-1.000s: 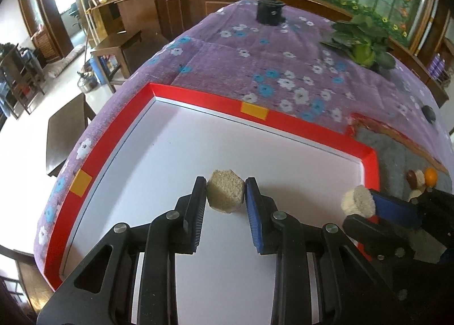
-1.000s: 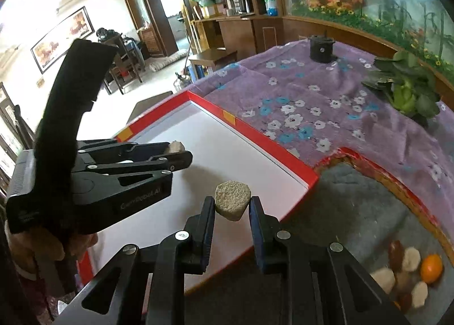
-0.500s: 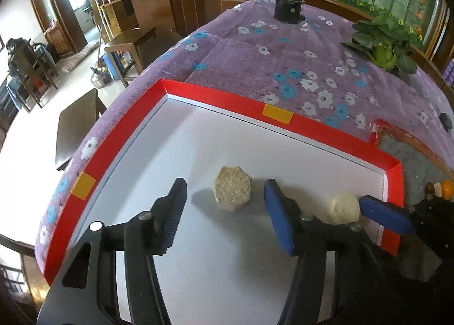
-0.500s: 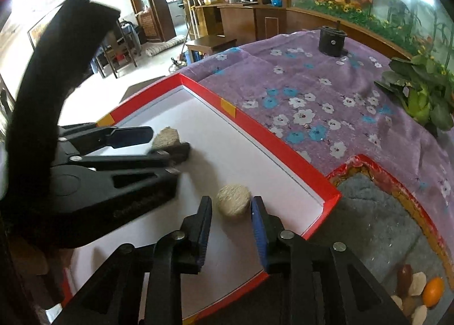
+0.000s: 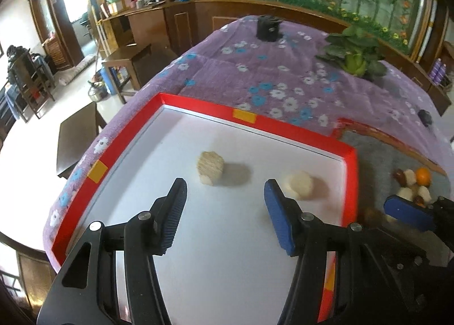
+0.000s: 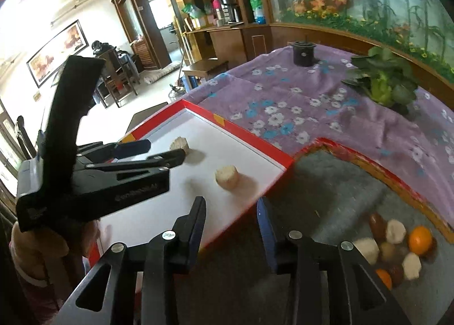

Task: Organize fruits
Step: 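Grasp a brown kiwi from the mat with the left tool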

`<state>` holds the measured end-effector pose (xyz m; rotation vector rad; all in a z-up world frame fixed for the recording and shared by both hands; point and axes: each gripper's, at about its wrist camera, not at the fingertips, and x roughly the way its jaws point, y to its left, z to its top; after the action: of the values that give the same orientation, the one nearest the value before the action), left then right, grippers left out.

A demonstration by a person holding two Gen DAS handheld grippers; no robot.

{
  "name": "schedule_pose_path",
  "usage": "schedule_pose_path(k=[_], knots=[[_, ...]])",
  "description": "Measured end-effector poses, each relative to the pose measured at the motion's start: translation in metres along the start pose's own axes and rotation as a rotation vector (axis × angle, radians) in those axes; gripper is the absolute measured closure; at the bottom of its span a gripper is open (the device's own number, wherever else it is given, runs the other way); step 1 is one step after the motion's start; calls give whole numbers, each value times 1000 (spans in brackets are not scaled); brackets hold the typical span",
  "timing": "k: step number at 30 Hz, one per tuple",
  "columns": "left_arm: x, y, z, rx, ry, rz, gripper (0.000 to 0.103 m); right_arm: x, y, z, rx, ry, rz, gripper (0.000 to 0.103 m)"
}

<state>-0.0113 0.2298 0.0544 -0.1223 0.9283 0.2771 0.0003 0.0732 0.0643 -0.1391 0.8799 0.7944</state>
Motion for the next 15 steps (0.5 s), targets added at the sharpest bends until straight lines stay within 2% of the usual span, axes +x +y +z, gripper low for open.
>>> schedule_pose_path(k=[6, 15], knots=[[-26, -24, -13, 53, -23, -51, 46, -33, -18, -27, 36, -15, -28, 67], [-52, -69, -48, 184, -6, -158, 46, -83, -57, -86, 89, -8, -146, 65]])
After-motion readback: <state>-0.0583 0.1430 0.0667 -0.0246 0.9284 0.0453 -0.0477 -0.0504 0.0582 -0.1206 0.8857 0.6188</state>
